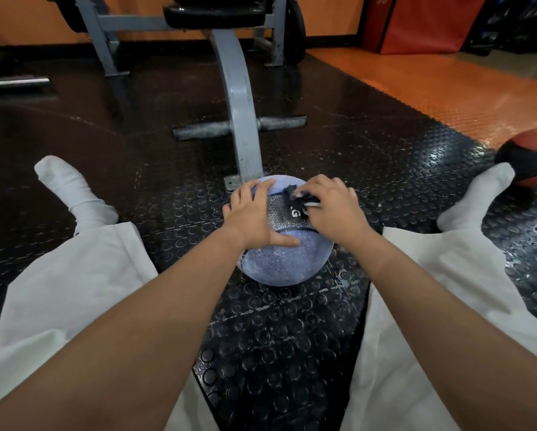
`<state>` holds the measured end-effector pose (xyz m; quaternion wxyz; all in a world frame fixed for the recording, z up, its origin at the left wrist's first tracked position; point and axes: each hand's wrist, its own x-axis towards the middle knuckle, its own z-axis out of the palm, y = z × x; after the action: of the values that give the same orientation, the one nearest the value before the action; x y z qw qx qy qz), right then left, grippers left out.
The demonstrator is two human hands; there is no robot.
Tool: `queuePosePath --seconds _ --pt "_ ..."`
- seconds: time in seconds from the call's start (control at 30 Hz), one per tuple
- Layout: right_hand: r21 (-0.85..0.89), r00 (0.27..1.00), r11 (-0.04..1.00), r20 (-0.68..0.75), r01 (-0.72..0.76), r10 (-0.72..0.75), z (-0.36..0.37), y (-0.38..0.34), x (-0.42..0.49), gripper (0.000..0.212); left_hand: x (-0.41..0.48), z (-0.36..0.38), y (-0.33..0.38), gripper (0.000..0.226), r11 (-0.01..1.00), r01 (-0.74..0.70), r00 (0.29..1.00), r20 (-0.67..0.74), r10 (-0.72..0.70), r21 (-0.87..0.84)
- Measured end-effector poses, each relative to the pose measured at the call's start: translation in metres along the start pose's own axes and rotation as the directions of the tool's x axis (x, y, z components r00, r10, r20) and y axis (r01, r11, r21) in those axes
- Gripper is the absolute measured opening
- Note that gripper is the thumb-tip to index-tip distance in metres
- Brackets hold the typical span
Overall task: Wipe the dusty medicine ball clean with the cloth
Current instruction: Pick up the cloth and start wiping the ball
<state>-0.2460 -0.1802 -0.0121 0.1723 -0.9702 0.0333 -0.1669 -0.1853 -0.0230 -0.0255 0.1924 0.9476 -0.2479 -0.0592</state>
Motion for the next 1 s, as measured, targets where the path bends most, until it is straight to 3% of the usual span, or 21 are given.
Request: queuePosePath --seconds 0.1,0.37,0.57,0.8,1.0 --pt "0.055 0.996 0.996 -0.031 -0.077 0.079 0.002 0.006 0.001 0.036 0.001 -0.001 0.007 0.129 1.0 0.003 1.0 0.014 -0.003 0.028" --pt "-0.141 0.978 0.968 0.055 0.207 -0.201 0.003 -0.019 -0.003 0.041 -0.002 0.003 0.009 0.123 0.997 0.063 0.997 -0.041 -0.065 -0.049" --pt "-0.024 0.998 0.998 -0.049 -0.05 0.049 -0.001 0.006 0.007 0.035 -0.001 0.003 0.015 0.129 0.998 0.067 0.997 -0.038 -0.068 -0.019" --pt "-0.208 0.989 0.967 0.046 0.149 -0.142 0.003 -0.027 0.008 0.039 0.006 0.005 0.014 0.128 0.998 0.02 0.999 -0.025 -0.021 -0.059" --pt "0.011 0.997 0.999 -0.06 -0.049 0.049 0.001 0.007 0.005 0.041 0.006 0.005 -0.002 0.138 0.996 -0.024 1.0 0.006 0.025 -0.09"
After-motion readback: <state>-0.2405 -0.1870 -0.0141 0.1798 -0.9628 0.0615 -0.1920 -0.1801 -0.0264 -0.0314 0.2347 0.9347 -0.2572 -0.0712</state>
